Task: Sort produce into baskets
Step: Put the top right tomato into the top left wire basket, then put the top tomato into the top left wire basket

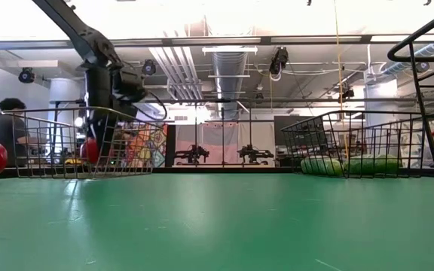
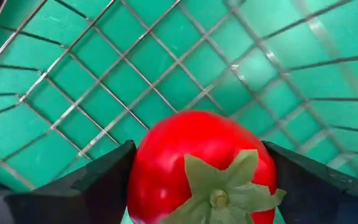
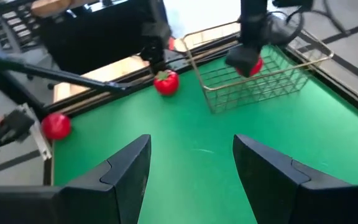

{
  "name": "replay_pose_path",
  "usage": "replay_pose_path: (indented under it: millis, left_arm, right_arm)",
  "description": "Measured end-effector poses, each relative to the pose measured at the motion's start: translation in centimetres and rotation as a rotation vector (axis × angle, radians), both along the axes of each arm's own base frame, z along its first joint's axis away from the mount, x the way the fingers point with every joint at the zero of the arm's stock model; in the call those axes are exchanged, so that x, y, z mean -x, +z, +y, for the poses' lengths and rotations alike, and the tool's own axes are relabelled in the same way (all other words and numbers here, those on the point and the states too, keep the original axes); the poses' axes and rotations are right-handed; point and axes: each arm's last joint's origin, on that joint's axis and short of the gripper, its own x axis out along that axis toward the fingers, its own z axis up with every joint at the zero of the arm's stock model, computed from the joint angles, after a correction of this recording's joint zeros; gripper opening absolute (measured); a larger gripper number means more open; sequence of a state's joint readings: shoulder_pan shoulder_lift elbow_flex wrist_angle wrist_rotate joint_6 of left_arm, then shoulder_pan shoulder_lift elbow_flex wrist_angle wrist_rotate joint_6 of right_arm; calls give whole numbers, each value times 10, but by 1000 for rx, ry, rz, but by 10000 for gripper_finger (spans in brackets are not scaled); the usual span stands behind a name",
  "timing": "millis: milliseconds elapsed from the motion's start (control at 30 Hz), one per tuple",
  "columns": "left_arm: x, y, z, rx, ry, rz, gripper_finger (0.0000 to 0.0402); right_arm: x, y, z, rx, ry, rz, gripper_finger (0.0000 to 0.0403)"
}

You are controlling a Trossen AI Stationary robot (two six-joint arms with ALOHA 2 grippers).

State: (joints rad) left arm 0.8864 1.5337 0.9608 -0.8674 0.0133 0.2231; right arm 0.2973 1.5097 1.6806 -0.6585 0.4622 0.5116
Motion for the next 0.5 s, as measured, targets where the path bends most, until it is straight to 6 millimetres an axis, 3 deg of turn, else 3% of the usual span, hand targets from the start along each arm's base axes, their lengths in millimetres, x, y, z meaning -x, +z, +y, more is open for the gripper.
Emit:
replay_pose_path:
  millis: [333,500]
  left_arm:
    - [2,68,-7,41,86,-94,373]
    - [6,114,-35,77,155,-324,373]
  right_arm:
    - [1,-13,9,2,9,34,219]
    - [0,-24,9,-26,-14,55,219]
